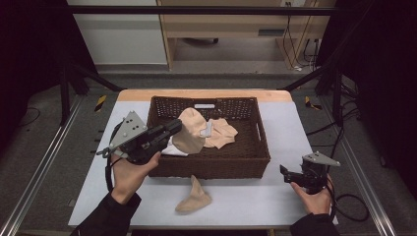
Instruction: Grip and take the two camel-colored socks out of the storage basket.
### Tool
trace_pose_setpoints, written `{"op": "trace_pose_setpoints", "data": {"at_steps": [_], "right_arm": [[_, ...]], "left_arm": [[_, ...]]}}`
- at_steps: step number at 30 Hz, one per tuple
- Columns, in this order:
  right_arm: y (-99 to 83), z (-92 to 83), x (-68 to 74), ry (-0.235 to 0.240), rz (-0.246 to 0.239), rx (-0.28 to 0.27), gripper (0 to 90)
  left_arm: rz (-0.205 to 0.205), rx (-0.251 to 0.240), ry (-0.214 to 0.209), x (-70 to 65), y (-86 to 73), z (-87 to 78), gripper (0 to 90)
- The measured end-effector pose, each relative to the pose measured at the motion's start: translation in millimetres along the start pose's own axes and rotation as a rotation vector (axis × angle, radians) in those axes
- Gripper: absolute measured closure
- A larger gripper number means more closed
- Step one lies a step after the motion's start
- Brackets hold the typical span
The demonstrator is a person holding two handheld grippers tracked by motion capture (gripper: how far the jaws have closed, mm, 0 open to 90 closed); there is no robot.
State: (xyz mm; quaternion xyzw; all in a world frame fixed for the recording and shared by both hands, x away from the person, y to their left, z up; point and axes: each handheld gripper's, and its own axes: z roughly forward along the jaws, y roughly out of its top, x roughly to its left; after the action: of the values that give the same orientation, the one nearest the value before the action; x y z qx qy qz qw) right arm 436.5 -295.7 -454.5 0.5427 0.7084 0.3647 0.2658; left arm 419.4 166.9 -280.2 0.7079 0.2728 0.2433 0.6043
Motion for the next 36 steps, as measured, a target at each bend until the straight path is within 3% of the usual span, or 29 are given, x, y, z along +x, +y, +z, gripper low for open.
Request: {"op": "trace_pose_setpoints", "data": {"at_steps": [9,21,36], "right_arm": [[-0.1,-1.0,0.3,0.002,0.001,0.000,11.2],[-0.4,-1.6,1.1,0.003,0.005,0.004,11.1],[-1.0,-1.4,1.1,0.003,0.000,0.005,11.1]], "left_arm": [[0.011,-0.009,-0.015,-10.5,-7.7,-17.8,87.0],[-0.022,0.021,-0.058,-22.7,-38.1,-33.1,87.0],[-0.064,0.164,-0.065,-28.4,-95.6,-32.1,87.0]]}}
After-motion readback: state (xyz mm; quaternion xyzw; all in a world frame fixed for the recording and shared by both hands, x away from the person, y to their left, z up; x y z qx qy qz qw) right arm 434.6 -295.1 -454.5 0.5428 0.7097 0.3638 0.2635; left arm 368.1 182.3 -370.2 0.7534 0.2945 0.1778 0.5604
